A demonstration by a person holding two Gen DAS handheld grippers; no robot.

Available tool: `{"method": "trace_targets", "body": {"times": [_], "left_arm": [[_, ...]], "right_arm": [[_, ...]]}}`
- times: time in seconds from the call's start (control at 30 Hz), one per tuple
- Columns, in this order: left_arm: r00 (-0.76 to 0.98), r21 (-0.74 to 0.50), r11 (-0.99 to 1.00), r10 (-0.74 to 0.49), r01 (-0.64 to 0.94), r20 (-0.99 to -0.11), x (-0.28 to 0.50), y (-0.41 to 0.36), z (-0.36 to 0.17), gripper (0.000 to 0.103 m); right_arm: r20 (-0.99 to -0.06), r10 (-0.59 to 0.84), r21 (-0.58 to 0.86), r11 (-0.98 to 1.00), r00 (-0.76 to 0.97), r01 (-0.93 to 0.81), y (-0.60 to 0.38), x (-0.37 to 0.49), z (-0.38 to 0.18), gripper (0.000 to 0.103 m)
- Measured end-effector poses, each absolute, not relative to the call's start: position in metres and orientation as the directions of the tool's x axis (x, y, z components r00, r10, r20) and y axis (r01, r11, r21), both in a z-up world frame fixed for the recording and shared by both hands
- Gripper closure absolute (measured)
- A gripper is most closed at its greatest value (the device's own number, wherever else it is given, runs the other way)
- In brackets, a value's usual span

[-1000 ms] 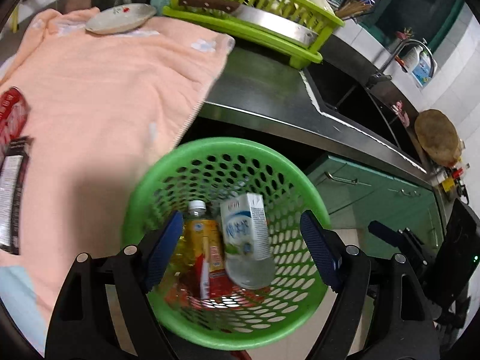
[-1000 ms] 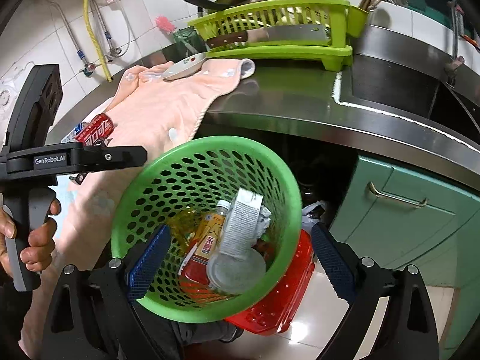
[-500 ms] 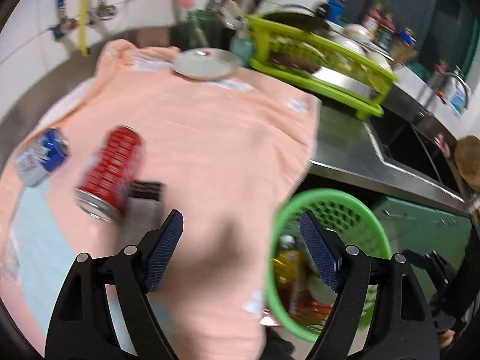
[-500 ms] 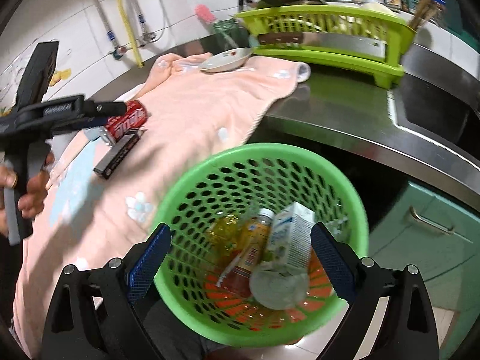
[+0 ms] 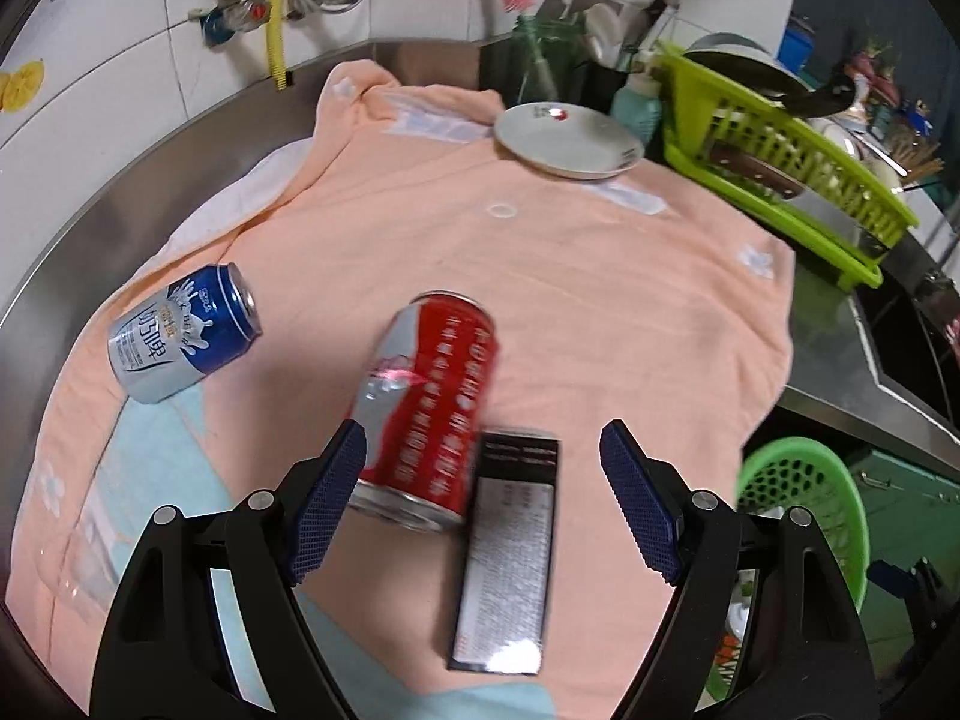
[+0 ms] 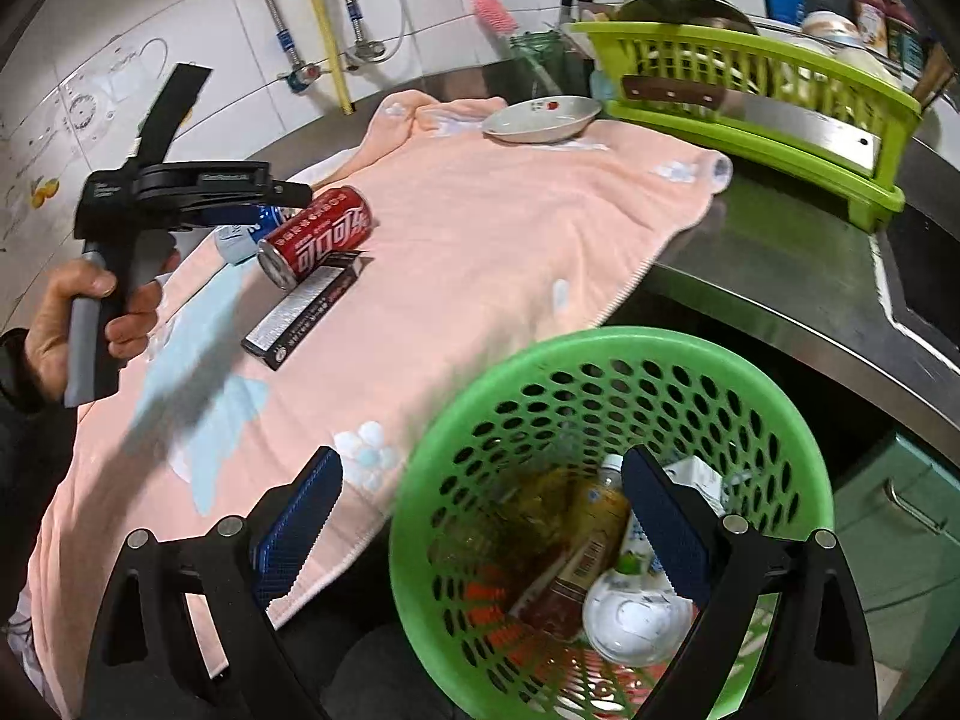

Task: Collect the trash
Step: 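Move the left tool to the red Coca-Cola can while the right tool approaches the black box, then grasp the red Coca-Cola can with the left tool while the right tool grasps the black box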

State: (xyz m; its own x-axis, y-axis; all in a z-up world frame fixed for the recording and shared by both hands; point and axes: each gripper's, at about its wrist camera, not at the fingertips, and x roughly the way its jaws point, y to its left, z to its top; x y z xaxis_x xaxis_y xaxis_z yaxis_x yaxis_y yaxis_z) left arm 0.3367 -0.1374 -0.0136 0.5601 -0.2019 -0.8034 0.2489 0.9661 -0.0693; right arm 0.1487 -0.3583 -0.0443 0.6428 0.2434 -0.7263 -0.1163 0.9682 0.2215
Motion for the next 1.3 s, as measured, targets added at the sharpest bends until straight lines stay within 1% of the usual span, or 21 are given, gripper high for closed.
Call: {"method": "trace_targets", "body": {"times": [0.13, 0.33, 0.6, 0.7, 0.77, 0.8, 0.83, 0.87, 1.03, 1.3], "left_arm": [[0.553, -0.059, 0.969, -0.186, 0.239, -0.812, 0.348, -0.131, -0.021, 0.023], [0.532, -0.078, 0.973, -0.186, 0.218, -0.826, 0.368, -0.122, -0.032, 0.018], [0.496, -0.084, 0.973, -0.183, 0.214, -0.849, 0.387, -0.119, -0.050, 0.018], [0.482, -0.105, 0.972, -0.198, 0.212, -0.854, 0.392, -0.117, -0.056, 0.018], [0.478, -0.123, 0.969, -0.215, 0.216, -0.851, 0.393, -0.114, -0.059, 0.020], [0.476, -0.126, 0.967, -0.219, 0.220, -0.851, 0.394, -0.114, -0.061, 0.023], [0.472, -0.138, 0.963, -0.236, 0.232, -0.850, 0.394, -0.113, -0.062, 0.032], [0.462, -0.159, 0.957, -0.259, 0.244, -0.848, 0.393, -0.112, -0.063, 0.036], [0.483, -0.146, 0.956, -0.257, 0.255, -0.837, 0.385, -0.109, -0.060, 0.037], [0.532, -0.179, 0.958, -0.273, 0.223, -0.801, 0.360, -0.072, -0.042, 0.037]], "right_arm": [[-0.727, 0.256, 0.222, 0.966, 0.637, -0.134, -0.349, 0.156, -0.045, 0.012], [-0.732, 0.271, 0.222, 0.962, 0.625, -0.156, -0.336, 0.167, -0.047, 0.012], [-0.737, 0.289, 0.224, 0.957, 0.611, -0.182, -0.320, 0.180, -0.050, 0.012], [-0.739, 0.296, 0.224, 0.955, 0.605, -0.193, -0.313, 0.185, -0.050, 0.012], [-0.740, 0.303, 0.225, 0.953, 0.600, -0.204, -0.308, 0.189, -0.051, 0.012], [-0.740, 0.305, 0.225, 0.952, 0.599, -0.206, -0.305, 0.191, -0.052, 0.012], [-0.741, 0.310, 0.228, 0.951, 0.596, -0.211, -0.302, 0.193, -0.052, 0.012], [-0.741, 0.314, 0.230, 0.949, 0.594, -0.215, -0.299, 0.196, -0.052, 0.012], [-0.740, 0.342, 0.249, 0.939, 0.579, -0.237, -0.283, 0.208, -0.052, 0.012], [-0.746, 0.364, 0.256, 0.930, 0.558, -0.265, -0.252, 0.225, -0.051, 0.012]]}}
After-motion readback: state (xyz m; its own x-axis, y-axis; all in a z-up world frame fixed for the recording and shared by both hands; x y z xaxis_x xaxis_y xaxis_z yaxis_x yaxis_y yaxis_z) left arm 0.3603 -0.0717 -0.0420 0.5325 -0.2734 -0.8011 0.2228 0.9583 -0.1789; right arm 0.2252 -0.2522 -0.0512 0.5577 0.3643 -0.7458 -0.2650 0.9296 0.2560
